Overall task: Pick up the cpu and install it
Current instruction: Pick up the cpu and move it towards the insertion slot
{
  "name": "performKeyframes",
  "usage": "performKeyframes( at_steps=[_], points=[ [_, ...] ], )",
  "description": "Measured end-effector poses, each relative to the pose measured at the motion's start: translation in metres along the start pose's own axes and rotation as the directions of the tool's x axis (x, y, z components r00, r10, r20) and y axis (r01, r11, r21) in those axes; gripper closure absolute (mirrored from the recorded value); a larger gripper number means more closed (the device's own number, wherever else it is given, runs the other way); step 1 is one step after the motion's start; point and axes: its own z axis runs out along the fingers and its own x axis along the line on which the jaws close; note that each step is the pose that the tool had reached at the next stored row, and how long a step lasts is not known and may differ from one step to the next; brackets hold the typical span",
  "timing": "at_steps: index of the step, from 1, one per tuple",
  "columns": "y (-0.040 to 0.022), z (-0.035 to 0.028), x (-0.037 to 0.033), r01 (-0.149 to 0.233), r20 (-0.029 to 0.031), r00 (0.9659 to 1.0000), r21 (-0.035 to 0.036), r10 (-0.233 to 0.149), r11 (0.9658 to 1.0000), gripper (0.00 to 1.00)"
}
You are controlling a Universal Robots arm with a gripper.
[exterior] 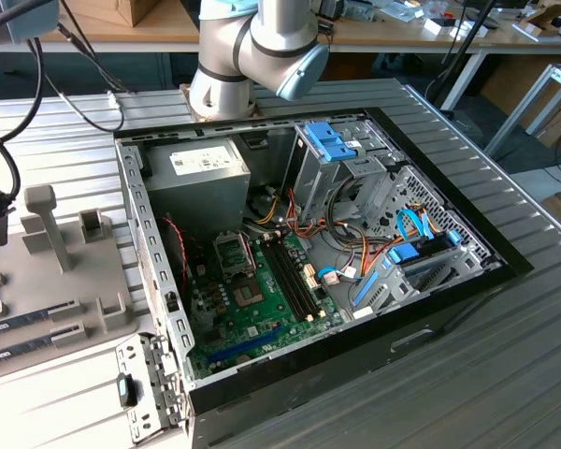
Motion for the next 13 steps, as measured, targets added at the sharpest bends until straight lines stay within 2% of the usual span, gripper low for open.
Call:
performKeyframes(
  at_steps=[13],
  points=[
    [-0.0002, 0.0056, -0.0002, 0.000, 0.0000, 1.0000, 0.0000, 0.000, 1.0000, 0.40]
  ],
)
